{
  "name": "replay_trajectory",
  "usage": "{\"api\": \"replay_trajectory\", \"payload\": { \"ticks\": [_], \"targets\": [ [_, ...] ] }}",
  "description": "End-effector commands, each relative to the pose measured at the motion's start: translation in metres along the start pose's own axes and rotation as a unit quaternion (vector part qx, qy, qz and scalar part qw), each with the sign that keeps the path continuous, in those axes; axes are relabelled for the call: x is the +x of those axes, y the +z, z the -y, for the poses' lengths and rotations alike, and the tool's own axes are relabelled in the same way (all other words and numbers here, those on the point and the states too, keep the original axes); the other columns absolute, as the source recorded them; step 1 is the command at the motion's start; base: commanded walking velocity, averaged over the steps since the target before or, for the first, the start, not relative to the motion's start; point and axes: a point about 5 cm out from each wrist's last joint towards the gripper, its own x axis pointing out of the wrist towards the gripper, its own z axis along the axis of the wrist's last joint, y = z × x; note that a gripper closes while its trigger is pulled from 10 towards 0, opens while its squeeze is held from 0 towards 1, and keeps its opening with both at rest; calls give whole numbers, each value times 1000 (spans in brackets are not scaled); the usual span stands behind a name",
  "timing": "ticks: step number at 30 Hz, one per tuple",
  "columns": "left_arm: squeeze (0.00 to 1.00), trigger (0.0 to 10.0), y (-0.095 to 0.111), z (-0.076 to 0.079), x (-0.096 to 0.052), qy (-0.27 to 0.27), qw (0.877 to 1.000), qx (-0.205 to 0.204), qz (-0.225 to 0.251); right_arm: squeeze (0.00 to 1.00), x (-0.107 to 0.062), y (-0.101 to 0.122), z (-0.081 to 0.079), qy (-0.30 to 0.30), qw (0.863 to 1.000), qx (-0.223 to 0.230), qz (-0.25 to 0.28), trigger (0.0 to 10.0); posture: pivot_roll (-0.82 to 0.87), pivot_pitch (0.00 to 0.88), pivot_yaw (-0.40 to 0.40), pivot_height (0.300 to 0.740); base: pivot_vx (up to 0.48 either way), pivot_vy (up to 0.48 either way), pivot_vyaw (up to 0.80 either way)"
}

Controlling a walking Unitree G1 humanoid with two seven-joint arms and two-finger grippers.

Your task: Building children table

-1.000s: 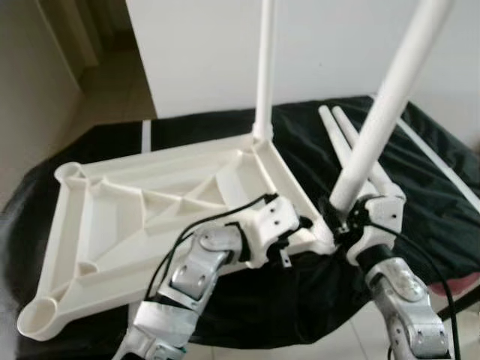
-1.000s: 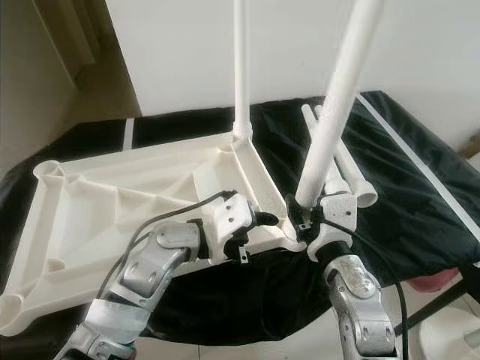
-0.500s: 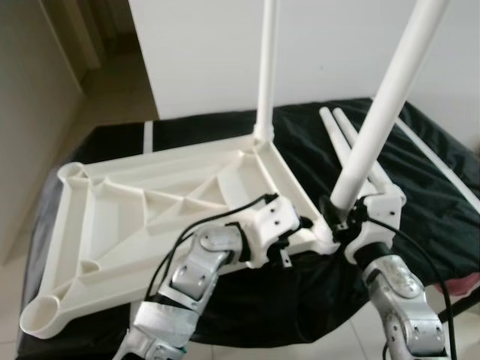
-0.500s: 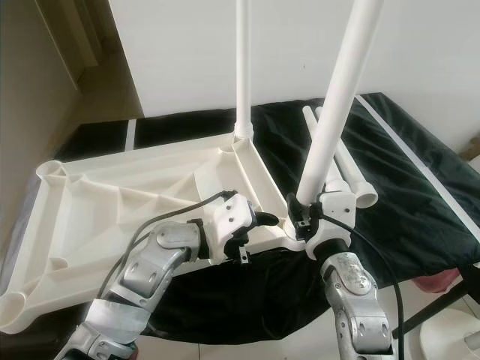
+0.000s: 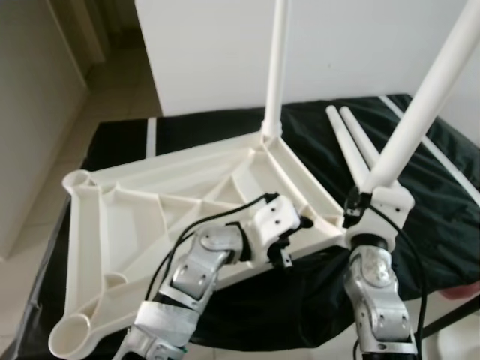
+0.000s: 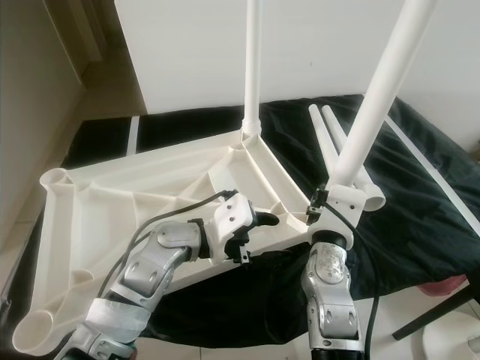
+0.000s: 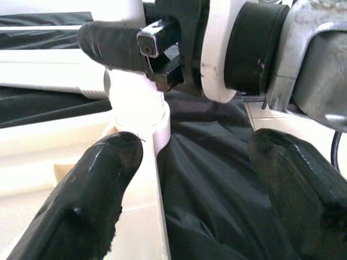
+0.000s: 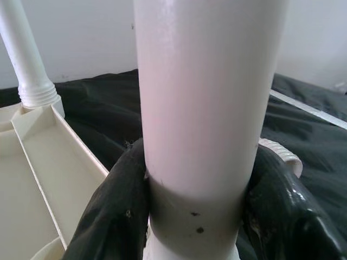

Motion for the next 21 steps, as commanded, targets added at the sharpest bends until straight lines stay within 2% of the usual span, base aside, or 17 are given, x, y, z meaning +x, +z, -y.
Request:
{"api": "replay_trajectory", "payload": {
  "ticks": [1,10,11,13,14,21],
  "targets": [
    [0,10000,3,-2,3,22,1000,0,4,0,-5,-28,-2,3,997,1,-74,10000,-54,0,39,740,0,0,0],
    [0,10000,3,0,5,23,1000,-1,7,0,-2,-22,-8,23,998,22,-51,10000,-50,0,31,740,0,0,0],
    [0,10000,4,0,5,23,1000,-1,7,804,-1,-20,-9,31,998,24,-43,10000,-50,0,31,740,0,0,0],
    [0,10000,4,0,5,23,1000,-1,7,804,-1,-20,-9,31,998,24,-43,10000,-50,0,31,740,0,0,0],
    [0,10000,4,0,5,22,1000,0,8,1000,-2,-17,-10,47,998,30,-33,10000,-49,0,31,740,0,0,0],
    [0,10000,5,-1,6,22,1000,2,7,1000,2,-13,-4,84,996,10,-2,10000,-46,2,35,740,0,0,0]
  ]
}}
